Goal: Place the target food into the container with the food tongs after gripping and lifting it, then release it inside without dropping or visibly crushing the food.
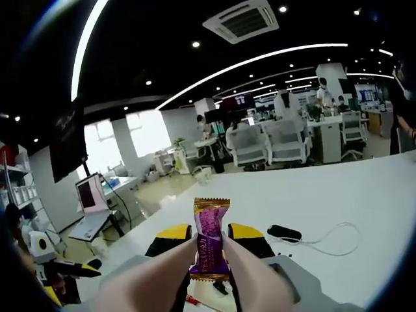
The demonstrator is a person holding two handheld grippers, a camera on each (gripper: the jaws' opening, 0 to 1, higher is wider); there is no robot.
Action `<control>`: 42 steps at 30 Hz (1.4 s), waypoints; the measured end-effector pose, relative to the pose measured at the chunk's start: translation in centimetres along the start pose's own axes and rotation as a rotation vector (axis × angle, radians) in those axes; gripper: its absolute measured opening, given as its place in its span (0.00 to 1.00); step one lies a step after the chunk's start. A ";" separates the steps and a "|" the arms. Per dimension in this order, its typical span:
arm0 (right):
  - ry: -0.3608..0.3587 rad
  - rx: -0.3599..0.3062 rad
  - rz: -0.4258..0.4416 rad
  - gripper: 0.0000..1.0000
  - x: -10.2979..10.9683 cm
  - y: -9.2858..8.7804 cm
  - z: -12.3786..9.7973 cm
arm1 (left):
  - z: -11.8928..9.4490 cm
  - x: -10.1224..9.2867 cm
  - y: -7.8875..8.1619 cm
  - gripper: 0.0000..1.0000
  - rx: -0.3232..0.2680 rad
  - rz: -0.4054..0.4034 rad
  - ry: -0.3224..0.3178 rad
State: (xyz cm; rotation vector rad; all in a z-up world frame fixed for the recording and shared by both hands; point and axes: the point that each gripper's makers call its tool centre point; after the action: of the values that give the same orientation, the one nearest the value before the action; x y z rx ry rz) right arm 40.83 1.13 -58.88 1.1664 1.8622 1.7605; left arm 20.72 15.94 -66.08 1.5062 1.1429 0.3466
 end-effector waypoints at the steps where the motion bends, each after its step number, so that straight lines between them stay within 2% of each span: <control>1: -0.001 -0.002 0.002 0.21 0.0 0.0 0.0 | 0.0 0.1 -0.1 0.99 0.002 0.000 0.001; 11: -0.013 -0.022 0.014 0.21 -0.4 0.0 1.3 | 0.8 0.9 -0.2 0.99 0.014 -0.021 0.005; 22: -0.047 0.010 0.002 0.22 -1.7 -1.1 2.7 | 1.2 1.8 -0.5 0.99 0.027 -0.031 0.009; 30: -0.072 0.018 0.005 0.22 -2.8 -1.3 2.8 | 1.4 2.6 -0.5 0.99 0.033 -0.037 0.011; 37: -0.096 0.049 0.004 0.22 -3.8 -2.1 2.7 | 1.6 2.8 -0.6 0.99 0.038 -0.041 0.006; 42: -0.089 0.057 0.040 0.26 -3.8 -2.5 2.8 | 1.7 3.0 -1.0 0.99 0.048 -0.050 0.008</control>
State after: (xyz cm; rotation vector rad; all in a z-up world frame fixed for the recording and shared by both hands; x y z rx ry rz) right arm 44.35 0.46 -62.82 1.2898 1.8610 1.6574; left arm 22.94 17.16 -68.57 1.5163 1.2003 0.2927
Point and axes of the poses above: the point that each gripper's makers call its tool centre point, and the gripper's own axes: z roughly forward along the fingers, x roughly to its left, y roughly out of its top, and after that the axes turned 5 degrees about y, right-handed
